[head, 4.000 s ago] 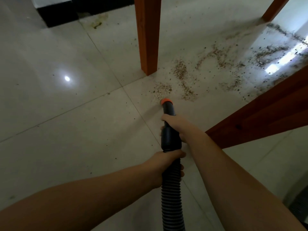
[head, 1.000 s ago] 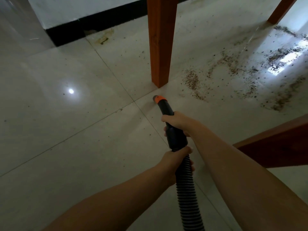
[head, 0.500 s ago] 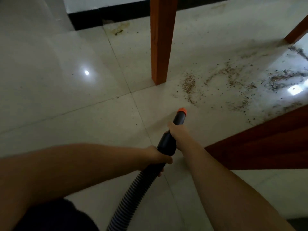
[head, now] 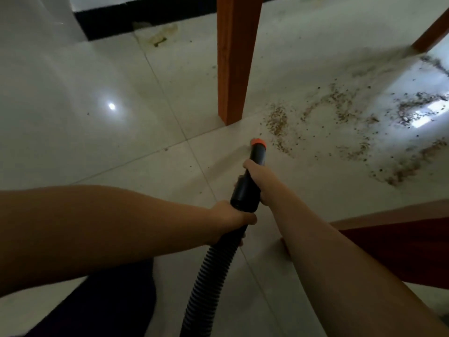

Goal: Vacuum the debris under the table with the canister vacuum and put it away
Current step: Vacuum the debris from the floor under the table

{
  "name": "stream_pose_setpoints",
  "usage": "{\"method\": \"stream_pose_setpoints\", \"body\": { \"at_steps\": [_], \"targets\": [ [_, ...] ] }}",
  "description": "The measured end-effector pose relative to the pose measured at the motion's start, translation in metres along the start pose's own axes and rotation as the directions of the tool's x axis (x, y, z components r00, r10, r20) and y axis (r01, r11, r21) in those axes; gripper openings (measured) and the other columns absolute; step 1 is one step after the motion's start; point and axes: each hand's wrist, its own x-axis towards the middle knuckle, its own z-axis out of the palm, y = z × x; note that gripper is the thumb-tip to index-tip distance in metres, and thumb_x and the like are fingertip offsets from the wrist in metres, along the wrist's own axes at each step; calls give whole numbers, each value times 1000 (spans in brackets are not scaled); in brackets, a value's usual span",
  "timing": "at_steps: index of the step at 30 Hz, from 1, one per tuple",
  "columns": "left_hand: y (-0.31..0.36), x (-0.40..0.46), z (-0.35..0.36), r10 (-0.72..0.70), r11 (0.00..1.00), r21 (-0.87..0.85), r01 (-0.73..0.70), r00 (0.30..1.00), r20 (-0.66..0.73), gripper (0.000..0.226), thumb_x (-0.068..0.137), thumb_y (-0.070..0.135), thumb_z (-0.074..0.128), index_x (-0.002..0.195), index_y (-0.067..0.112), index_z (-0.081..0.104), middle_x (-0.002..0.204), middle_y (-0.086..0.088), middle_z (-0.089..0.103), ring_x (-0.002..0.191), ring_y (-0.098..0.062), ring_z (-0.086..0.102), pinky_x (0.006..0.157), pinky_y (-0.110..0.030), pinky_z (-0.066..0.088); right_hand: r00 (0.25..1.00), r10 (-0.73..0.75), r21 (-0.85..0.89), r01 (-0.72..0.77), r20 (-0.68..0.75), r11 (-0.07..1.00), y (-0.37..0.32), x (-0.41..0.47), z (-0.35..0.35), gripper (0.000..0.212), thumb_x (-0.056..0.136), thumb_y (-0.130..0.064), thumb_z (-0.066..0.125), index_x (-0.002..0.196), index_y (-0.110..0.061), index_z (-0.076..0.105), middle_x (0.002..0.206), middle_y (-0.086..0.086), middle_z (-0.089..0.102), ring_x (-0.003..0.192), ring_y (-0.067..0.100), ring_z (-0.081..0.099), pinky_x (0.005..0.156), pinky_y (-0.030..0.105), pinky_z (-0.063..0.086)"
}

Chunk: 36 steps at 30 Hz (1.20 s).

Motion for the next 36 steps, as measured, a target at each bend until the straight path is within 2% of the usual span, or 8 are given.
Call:
{"method": "stream_pose_setpoints", "body": {
  "at_steps": [4,10,15,18,21,23,29,36],
  "targets": [
    [7,5,-19,22,1000,8,-23,999,34,18,85,12,66,97,5,54,69,-12,54,52,-23,55,49,-31,52,1000,-18,159,16,13,987,-11,3,9,32,93,-21,58,119,-10,42,86,15,59,77,32,61,91,53,53],
    [8,12,-44,-17,990,139,-7,985,173,16,84,13,67,94,5,57,72,-12,56,55,-22,58,49,-28,53,984,-7,242,51,-178,969,0,8,18,37,91,-22,59,123,-11,44,114,21,61,101,39,63,91,54,52],
    [17,14,-39,-55,963,270,-19,963,265,15,86,16,65,93,7,55,71,-10,56,52,-19,57,42,-24,50,947,27,324,83,-321,942,16,2,-1,30,92,-20,56,117,-14,41,88,8,53,72,22,54,71,39,46],
    [27,21,-37,-18,954,293,-63,964,264,17,85,16,66,95,7,56,70,-10,56,51,-20,56,43,-24,49,942,41,354,85,-334,931,8,5,-11,41,91,-21,56,128,-12,40,93,10,52,82,27,56,72,39,47],
    [35,27,-44,5,970,236,-65,969,246,12,86,15,64,87,9,54,68,-10,54,51,-20,55,44,-24,49,954,27,328,76,-299,941,-12,15,-4,31,91,-21,57,116,-13,40,89,10,53,78,27,58,74,40,50],
    [37,29,-53,21,979,191,-65,974,225,12,86,15,64,83,10,53,68,-10,53,52,-21,54,45,-25,49,966,13,307,70,-259,949,-25,25,7,29,89,-22,59,110,-12,41,101,17,61,87,33,64,82,45,55],
    [62,42,-75,88,989,103,-106,983,164,12,85,12,65,81,7,55,66,-11,53,50,-22,54,43,-24,48,981,23,268,30,-194,963,-67,44,21,39,87,-29,62,116,-6,50,112,19,64,98,37,66,88,50,55],
    [68,46,-48,19,954,281,-106,956,294,12,85,16,65,84,10,54,67,-8,54,49,-19,54,43,-24,47,922,109,367,38,-371,929,-39,31,-18,38,88,-25,59,119,-9,44,108,19,60,95,36,64,88,50,54]
  ]
}}
